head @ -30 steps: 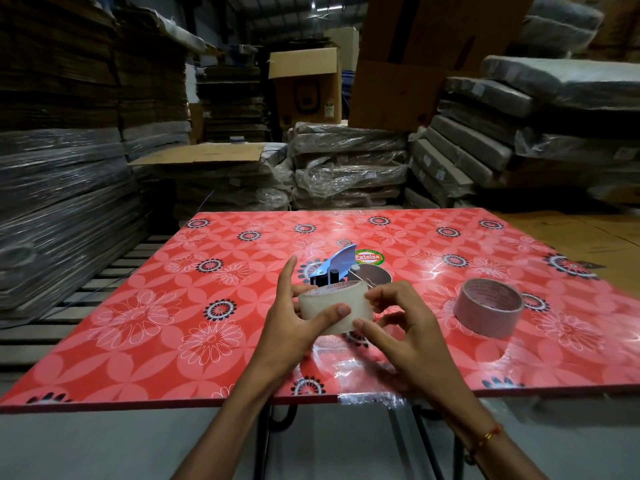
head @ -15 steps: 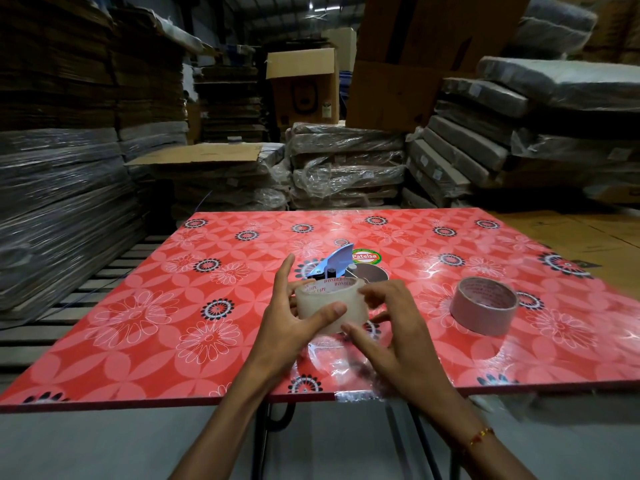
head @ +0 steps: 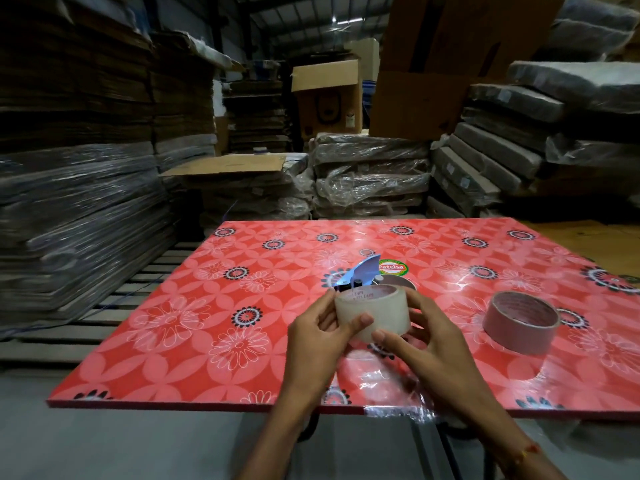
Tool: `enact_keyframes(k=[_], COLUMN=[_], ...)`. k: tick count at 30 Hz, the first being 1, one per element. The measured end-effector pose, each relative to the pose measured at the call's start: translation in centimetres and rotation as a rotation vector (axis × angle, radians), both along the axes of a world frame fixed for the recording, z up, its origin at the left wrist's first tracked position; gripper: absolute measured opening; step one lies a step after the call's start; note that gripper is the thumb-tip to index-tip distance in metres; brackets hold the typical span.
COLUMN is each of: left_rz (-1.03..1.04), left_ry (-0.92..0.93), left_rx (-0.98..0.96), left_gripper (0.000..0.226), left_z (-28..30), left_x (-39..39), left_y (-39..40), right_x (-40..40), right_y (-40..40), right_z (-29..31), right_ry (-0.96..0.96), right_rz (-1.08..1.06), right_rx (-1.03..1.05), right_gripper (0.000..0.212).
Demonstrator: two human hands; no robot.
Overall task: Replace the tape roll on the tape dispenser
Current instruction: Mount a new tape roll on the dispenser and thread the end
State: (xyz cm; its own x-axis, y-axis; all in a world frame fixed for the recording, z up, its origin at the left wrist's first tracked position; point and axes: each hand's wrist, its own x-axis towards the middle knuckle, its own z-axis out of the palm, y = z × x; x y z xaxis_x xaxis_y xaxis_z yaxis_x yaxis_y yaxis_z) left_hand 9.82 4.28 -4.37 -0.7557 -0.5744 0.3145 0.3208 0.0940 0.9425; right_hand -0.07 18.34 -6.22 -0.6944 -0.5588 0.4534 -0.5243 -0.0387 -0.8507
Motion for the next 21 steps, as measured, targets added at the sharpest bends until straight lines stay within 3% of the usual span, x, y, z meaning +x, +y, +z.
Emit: enact_keyframes(k=[3, 6, 14, 18, 21], left_rz=[0.279, 0.496, 0.578, 0.566, 0.598], left_ry=[0.017, 0.02, 0.2, 0.224, 0.136], left_rx=[-0.008, -0.178, -0.791, -0.732, -0.522], left_gripper=[0.026, 0.027, 0.012, 0.014, 0.009], left_z=[-1.4, -1.9, -2.3, -2.5, -1.9], left_x=[-0.4, -0.6, -0.4, -0.5, -0.7], left_y=[1.1, 2.3, 3.7, 3.3, 2.8], right_x=[0.1, 0.1, 0.2, 0.1, -0.2], right_y=[0.0, 0.1, -0.1, -0.1, 0.0], right_z=[-0.1, -0.2, -0.1, -0.2, -0.2], right_ry=[0.035, 0.019, 0.013, -0.002, -0.046], right_rz=[-0.018, -0.014, -0.009, -0.006, 0.012], right_rx=[0.006, -0.006, -0.008, -0.024, -0.04], right_gripper=[0.064, 0.065, 0.06, 0.056, 0.06])
